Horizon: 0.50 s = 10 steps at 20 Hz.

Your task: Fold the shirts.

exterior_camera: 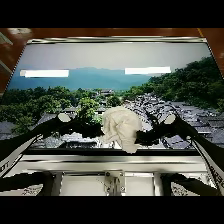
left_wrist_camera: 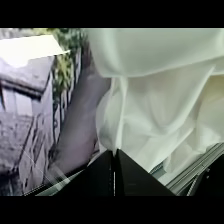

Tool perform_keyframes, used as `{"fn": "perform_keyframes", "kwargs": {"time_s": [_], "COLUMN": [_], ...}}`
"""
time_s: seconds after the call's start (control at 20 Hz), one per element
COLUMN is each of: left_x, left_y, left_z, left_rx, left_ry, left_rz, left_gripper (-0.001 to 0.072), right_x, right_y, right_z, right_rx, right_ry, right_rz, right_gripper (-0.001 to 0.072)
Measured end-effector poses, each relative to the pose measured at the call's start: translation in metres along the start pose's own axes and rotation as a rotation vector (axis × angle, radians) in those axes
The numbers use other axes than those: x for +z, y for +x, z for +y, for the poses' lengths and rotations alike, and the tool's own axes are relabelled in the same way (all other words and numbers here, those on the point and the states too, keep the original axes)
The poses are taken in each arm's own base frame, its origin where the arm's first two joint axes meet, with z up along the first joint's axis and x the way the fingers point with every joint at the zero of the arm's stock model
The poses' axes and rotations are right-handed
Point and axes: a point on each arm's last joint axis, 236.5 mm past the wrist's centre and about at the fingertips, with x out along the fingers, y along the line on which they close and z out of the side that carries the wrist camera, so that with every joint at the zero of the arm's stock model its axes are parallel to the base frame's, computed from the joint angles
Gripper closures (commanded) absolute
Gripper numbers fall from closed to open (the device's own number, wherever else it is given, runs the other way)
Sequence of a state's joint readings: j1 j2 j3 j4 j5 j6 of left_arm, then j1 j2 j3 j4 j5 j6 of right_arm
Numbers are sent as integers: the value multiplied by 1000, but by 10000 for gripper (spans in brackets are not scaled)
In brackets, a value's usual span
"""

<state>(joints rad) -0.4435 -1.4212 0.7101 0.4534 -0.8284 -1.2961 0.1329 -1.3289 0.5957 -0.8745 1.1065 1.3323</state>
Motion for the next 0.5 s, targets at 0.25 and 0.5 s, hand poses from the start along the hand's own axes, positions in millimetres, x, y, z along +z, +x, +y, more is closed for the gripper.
{"fn": "perform_keyframes", "kwargs": {"time_s": [0.25,0.5], "left_x": [17,63], "left_y": [-14,-72], "left_z": [-15,-60], "left_rx": [-17,-69], "left_ry": [84,211], "left_rz": [-76,-266], "left_gripper": [672,673], "right_x": [17,24], "right_y": [-4,-64], "right_z": [8,28], "right_rx": [1,-101], "right_ry": [-18,-248], "right_rz": [-65,-128], "right_gripper": [640,640]}}
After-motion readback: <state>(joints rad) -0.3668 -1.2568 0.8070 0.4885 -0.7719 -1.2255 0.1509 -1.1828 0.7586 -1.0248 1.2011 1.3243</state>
